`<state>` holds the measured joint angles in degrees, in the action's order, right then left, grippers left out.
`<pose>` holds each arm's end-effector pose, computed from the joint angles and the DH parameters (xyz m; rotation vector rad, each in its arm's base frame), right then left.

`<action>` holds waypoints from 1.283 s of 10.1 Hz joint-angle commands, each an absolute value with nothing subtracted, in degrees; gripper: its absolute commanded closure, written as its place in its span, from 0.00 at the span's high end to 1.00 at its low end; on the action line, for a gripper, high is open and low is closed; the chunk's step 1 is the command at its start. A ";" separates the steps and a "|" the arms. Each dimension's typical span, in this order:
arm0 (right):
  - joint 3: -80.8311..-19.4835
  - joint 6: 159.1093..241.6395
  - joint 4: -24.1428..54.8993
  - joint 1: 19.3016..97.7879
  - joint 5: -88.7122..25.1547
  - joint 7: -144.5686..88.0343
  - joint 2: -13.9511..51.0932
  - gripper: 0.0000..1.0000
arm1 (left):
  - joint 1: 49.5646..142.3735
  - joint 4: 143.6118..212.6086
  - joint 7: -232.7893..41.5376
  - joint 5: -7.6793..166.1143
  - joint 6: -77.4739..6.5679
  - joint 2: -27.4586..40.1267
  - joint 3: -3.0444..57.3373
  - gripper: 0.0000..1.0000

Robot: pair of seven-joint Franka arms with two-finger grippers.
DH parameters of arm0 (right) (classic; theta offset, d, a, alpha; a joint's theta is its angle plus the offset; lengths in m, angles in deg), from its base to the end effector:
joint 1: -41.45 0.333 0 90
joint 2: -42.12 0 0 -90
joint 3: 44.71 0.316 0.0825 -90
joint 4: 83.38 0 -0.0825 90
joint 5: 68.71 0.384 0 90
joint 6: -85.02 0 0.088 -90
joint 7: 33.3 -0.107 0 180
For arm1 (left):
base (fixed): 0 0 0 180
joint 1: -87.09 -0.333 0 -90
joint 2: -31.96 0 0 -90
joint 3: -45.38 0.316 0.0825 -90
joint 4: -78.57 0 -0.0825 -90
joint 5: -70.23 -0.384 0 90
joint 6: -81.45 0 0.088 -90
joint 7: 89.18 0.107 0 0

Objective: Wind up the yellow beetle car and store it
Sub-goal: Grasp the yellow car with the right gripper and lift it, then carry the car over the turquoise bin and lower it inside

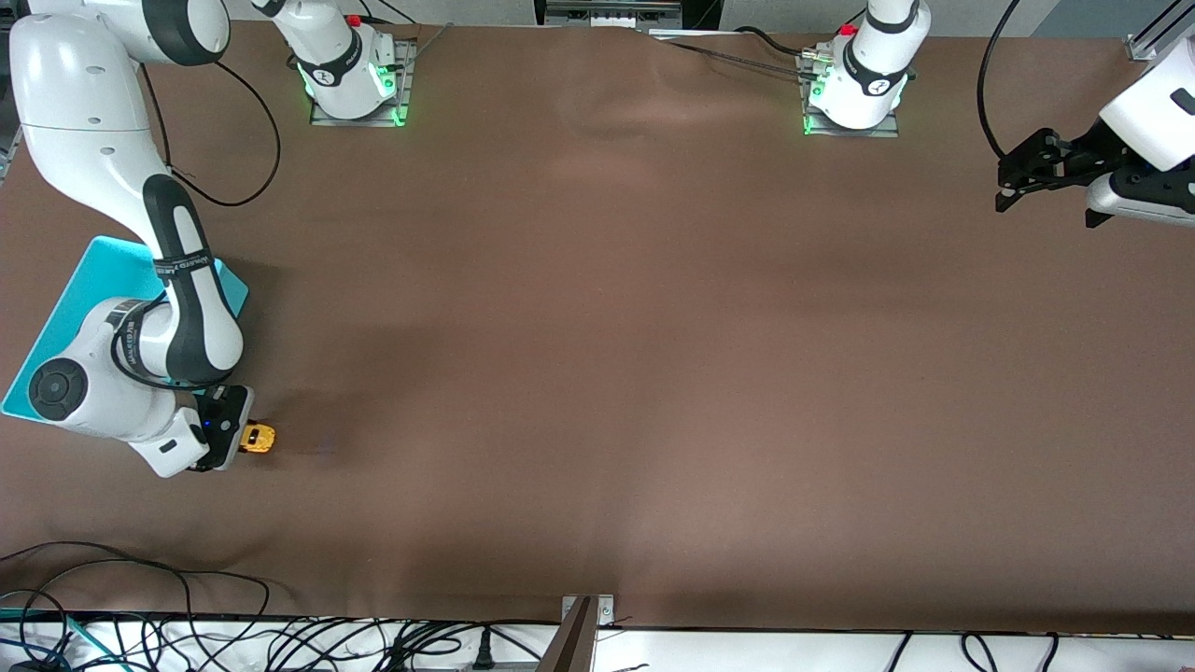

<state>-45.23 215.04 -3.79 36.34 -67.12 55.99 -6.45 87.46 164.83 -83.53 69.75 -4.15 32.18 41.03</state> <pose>0.7325 -0.0701 0.2038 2.3450 2.0689 0.0514 0.5441 -0.0441 0.6505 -3.1203 0.2822 0.0122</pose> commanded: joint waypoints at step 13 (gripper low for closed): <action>-53.49 171.15 -24.32 35.48 -67.13 50.80 -4.55 0.00 | 88.06 161.19 -84.25 68.20 -3.63 30.20 40.46 1.00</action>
<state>-52.04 173.34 -23.58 36.16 -67.16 49.78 -4.81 87.66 163.25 -83.53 69.75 -4.15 31.22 40.72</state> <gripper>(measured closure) 0.546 0.000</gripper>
